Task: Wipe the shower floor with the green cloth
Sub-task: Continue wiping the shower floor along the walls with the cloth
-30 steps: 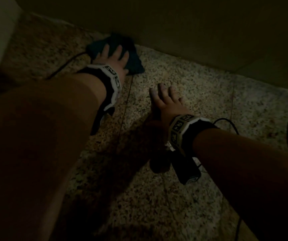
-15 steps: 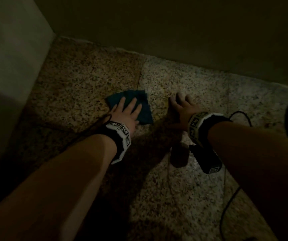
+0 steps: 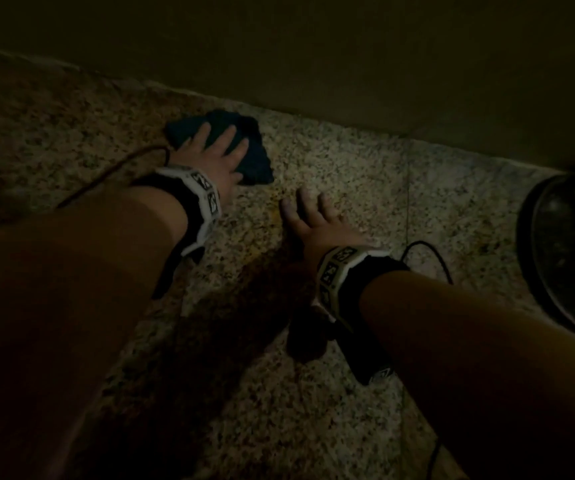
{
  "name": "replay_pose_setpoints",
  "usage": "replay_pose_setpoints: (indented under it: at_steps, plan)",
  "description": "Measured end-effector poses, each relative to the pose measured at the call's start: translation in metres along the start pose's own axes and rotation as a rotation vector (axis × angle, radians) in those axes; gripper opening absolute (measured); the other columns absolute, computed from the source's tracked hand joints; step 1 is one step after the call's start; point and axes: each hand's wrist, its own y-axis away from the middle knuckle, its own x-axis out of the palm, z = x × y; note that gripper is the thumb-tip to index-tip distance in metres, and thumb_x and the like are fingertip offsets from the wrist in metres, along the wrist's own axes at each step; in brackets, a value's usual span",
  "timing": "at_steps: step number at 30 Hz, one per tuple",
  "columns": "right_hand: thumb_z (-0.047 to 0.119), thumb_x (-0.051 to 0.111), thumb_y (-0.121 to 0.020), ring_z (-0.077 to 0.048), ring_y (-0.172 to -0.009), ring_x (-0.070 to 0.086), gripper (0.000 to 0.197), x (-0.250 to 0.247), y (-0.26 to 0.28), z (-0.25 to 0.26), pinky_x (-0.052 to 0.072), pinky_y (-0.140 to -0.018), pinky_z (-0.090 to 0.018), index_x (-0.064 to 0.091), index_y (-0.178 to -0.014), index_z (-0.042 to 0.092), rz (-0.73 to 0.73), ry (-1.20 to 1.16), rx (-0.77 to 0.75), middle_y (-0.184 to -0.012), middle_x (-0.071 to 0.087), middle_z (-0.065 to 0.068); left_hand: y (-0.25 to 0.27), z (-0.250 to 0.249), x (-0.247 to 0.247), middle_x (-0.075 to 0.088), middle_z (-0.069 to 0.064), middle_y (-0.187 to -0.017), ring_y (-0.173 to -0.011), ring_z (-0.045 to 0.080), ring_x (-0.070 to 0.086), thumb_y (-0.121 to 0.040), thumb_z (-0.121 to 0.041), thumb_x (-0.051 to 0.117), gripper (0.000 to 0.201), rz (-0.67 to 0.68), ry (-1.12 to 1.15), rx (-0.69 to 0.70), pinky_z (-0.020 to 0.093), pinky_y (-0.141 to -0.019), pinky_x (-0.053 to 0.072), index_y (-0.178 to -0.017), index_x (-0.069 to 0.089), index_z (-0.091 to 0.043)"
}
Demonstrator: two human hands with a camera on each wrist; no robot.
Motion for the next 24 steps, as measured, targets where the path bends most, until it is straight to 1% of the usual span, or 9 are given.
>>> replay_pose_setpoints:
  at_steps: [3, 5, 8, 12, 14, 17, 19, 21, 24]
  plan:
    - [0.024, 0.064, -0.088, -0.023, -0.140, -0.029, 0.105, 0.001, 0.002, -0.001, 0.001, -0.116, -0.055, -0.023, -0.144, 0.041, -0.002, -0.031, -0.030, -0.148, -0.039, 0.012, -0.023, -0.002, -0.016, -0.013, 0.003, -0.158, -0.144, 0.034, -0.008, -0.102, -0.038, 0.029, 0.061, -0.055, 0.021, 0.020, 0.048, -0.116, 0.007, -0.151, -0.004, -0.025]
    - [0.020, 0.063, -0.089, -0.024, -0.141, -0.028, 0.104, 0.002, 0.000, -0.002, 0.000, -0.117, -0.054, -0.023, -0.144, 0.041, -0.015, -0.026, -0.034, -0.148, -0.038, 0.011, -0.030, -0.002, -0.021, -0.014, 0.005, -0.158, -0.143, 0.036, -0.009, -0.101, -0.036, 0.031, 0.061, -0.037, -0.033, 0.022, 0.051, -0.116, 0.007, -0.152, 0.000, -0.023]
    - [0.016, 0.064, -0.088, -0.024, -0.141, -0.028, 0.107, 0.003, -0.002, -0.003, 0.000, -0.117, -0.052, -0.024, -0.143, 0.042, -0.020, -0.020, -0.031, -0.147, -0.040, 0.011, -0.024, -0.006, -0.023, -0.015, 0.004, -0.157, -0.143, 0.037, -0.011, -0.102, -0.036, 0.028, 0.061, -0.001, -0.001, -0.014, 0.048, -0.115, 0.006, -0.151, -0.006, -0.021]
    - [0.018, 0.068, -0.085, -0.025, -0.141, -0.027, 0.111, 0.004, -0.006, -0.003, 0.007, -0.115, -0.057, -0.024, -0.142, 0.044, -0.026, -0.036, -0.020, -0.148, -0.038, 0.012, 0.001, -0.016, -0.007, -0.017, 0.004, -0.157, -0.143, 0.037, -0.011, -0.102, -0.036, 0.025, 0.059, 0.007, -0.045, -0.014, 0.048, -0.115, 0.007, -0.151, -0.003, -0.021]
    - [0.025, 0.070, -0.084, -0.027, -0.142, -0.025, 0.111, 0.003, -0.007, -0.003, 0.008, -0.115, -0.058, -0.022, -0.143, 0.043, -0.033, -0.048, -0.009, -0.149, -0.037, 0.011, 0.022, -0.024, 0.008, -0.017, 0.001, -0.157, -0.143, 0.034, -0.012, -0.103, -0.037, 0.020, 0.057, 0.006, -0.023, -0.024, 0.045, -0.115, 0.006, -0.151, -0.007, -0.023]
    - [0.040, 0.061, -0.090, -0.027, -0.143, -0.022, 0.097, 0.002, 0.001, -0.004, 0.003, -0.117, -0.050, -0.016, -0.148, 0.035, -0.074, -0.029, -0.065, -0.153, -0.031, 0.004, 0.053, -0.035, 0.026, -0.021, -0.002, -0.156, -0.143, 0.033, -0.016, -0.103, -0.038, 0.018, 0.057, 0.072, -0.020, -0.002, 0.044, -0.116, 0.003, -0.150, -0.013, -0.025]
    - [0.046, 0.055, -0.091, -0.027, -0.144, -0.019, 0.091, 0.003, 0.006, -0.007, 0.003, -0.117, -0.047, -0.012, -0.150, 0.030, -0.110, -0.031, -0.097, -0.155, -0.028, 0.001, 0.066, -0.036, 0.038, -0.024, -0.003, -0.155, -0.143, 0.031, -0.018, -0.103, -0.038, 0.018, 0.057, 0.109, -0.023, 0.018, 0.043, -0.116, 0.002, -0.149, -0.014, -0.026]
    - [0.050, 0.055, -0.090, -0.027, -0.144, -0.017, 0.092, 0.008, 0.010, -0.016, 0.005, -0.117, -0.046, -0.012, -0.150, 0.031, -0.133, -0.018, -0.054, -0.155, -0.026, 0.001, 0.075, -0.039, 0.048, -0.025, -0.004, -0.155, -0.143, 0.030, -0.019, -0.103, -0.037, 0.018, 0.057, 0.108, -0.013, 0.048, 0.041, -0.116, 0.001, -0.149, -0.015, -0.027]
    - [0.057, 0.056, -0.087, -0.029, -0.144, -0.019, 0.096, 0.018, 0.014, -0.032, 0.003, -0.117, -0.049, -0.015, -0.148, 0.036, -0.149, -0.040, 0.040, -0.155, -0.027, 0.003, 0.082, -0.044, 0.058, -0.026, -0.005, -0.154, -0.143, 0.029, -0.019, -0.103, -0.037, 0.019, 0.058, 0.109, -0.027, 0.044, 0.040, -0.116, 0.001, -0.149, -0.016, -0.028]
